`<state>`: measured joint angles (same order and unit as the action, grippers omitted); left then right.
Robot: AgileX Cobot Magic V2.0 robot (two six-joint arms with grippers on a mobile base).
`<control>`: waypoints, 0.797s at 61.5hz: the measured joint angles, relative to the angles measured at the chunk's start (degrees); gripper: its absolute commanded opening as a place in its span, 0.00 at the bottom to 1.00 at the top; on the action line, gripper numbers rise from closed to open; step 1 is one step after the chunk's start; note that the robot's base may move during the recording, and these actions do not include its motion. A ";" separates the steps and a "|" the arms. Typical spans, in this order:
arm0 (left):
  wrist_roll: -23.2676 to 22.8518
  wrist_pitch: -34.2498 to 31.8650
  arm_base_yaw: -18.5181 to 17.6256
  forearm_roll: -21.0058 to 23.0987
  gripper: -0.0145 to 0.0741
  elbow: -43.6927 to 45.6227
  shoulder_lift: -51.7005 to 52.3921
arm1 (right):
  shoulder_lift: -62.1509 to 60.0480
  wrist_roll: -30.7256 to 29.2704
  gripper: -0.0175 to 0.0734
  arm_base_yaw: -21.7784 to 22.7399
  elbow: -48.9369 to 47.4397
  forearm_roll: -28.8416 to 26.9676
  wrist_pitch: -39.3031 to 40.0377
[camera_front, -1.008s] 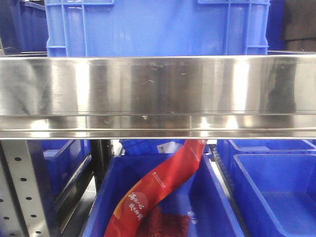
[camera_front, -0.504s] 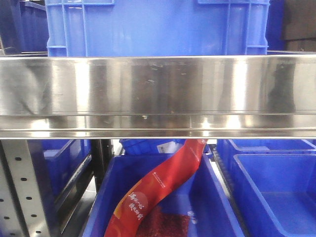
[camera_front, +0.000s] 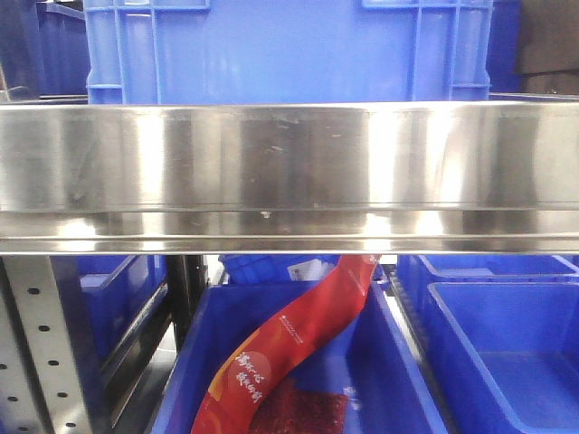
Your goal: Grab block from conveyor and place in blue bin
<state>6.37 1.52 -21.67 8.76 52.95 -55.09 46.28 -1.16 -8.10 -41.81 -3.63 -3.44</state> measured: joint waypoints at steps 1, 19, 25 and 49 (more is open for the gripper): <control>0.00 -0.30 0.12 0.03 0.04 -2.03 1.46 | -0.97 0.00 0.01 0.00 1.70 0.00 0.04; 0.00 -1.52 4.59 0.44 0.04 -25.27 25.62 | -25.25 0.00 0.01 0.00 21.61 0.00 -0.23; 0.00 -1.52 5.61 0.44 0.04 -29.90 33.30 | -32.36 0.00 0.01 0.00 24.10 0.00 -0.50; 0.00 -1.83 5.74 0.44 0.04 -33.27 52.41 | -45.10 0.00 0.01 0.00 24.77 0.00 -0.14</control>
<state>6.37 -0.31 -15.93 9.21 19.69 -2.68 1.18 -1.16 -8.10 -17.04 -3.63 -3.58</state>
